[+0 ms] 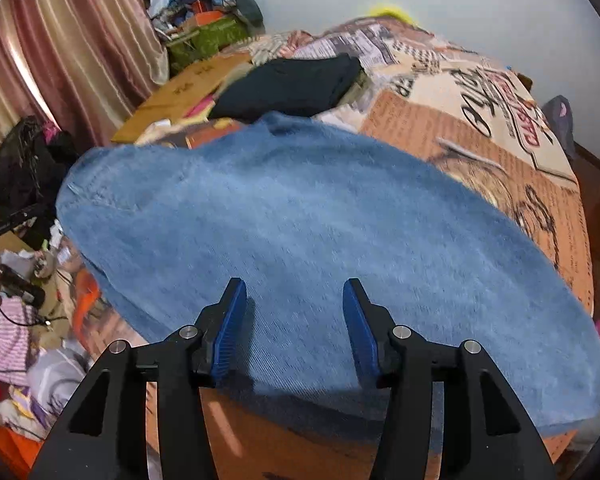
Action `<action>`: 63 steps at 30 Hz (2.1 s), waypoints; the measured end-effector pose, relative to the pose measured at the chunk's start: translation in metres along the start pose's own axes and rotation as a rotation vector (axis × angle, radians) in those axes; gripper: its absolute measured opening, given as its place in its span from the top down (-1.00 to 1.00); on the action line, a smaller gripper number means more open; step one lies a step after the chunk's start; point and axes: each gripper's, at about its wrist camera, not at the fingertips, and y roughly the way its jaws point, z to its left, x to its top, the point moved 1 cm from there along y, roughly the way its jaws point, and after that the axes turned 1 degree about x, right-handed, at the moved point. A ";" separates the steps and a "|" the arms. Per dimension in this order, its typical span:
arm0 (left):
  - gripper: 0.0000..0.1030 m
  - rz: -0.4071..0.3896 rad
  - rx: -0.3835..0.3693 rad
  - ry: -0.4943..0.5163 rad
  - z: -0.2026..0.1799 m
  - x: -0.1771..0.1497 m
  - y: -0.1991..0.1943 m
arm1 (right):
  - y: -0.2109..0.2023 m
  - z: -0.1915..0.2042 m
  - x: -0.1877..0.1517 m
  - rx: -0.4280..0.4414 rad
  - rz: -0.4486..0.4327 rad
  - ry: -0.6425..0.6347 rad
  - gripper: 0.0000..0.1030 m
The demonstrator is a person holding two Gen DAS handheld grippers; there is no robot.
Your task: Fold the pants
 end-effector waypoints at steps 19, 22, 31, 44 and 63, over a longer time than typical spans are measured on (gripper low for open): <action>0.27 0.195 -0.061 0.183 -0.081 -0.044 0.051 | 0.004 0.011 -0.016 0.108 0.029 -0.031 0.01; 0.27 0.145 -0.036 0.174 -0.081 -0.019 0.042 | -0.008 -0.008 -0.019 0.057 0.000 -0.005 0.00; 0.11 0.073 -0.077 0.237 -0.155 0.055 0.058 | -0.074 -0.129 -0.055 -0.171 -0.128 0.257 -0.01; 0.02 0.257 -0.198 0.412 -0.315 0.036 0.129 | -0.134 -0.295 -0.189 -0.426 -0.152 0.772 -0.03; -0.40 0.268 -0.194 0.368 -0.333 0.021 0.139 | -0.115 -0.330 -0.173 -0.379 -0.297 0.800 0.87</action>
